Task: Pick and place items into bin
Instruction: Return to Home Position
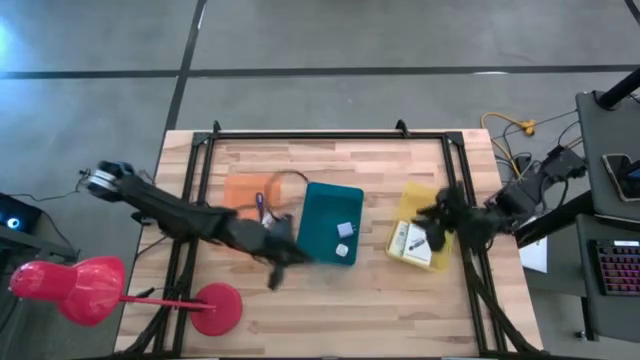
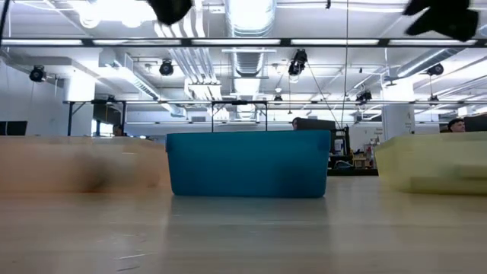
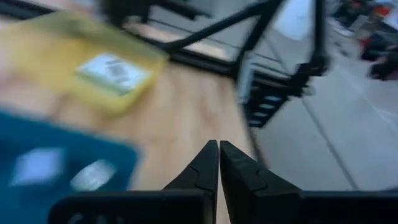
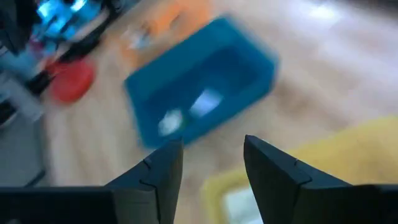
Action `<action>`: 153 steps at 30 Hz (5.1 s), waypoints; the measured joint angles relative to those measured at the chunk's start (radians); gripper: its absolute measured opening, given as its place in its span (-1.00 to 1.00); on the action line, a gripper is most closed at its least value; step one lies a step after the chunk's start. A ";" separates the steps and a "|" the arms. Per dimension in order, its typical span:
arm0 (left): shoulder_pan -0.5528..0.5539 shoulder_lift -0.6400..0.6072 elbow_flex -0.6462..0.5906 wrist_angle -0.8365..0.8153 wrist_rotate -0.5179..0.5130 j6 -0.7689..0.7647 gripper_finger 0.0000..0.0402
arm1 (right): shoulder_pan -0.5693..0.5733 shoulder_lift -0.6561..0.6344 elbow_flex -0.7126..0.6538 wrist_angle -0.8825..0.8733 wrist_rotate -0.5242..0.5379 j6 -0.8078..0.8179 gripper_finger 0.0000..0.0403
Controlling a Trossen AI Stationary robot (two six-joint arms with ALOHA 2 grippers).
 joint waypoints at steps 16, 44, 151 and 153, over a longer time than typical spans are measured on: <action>0.107 -0.719 -0.684 0.093 -0.059 -0.159 -1.00 | -0.148 -0.225 -0.057 -0.047 -0.013 0.212 -0.23; 0.264 -1.121 -0.957 0.269 0.188 -0.018 -1.00 | -0.179 -0.847 -0.617 0.825 -0.174 -0.788 -0.26; 0.265 -1.051 -1.014 0.155 0.133 0.053 -1.00 | -0.768 -0.758 -0.890 0.970 -0.661 -0.907 -0.31; 0.265 -1.051 -1.014 0.155 0.133 0.053 -1.00 | -0.768 -0.758 -0.890 0.970 -0.661 -0.907 -0.31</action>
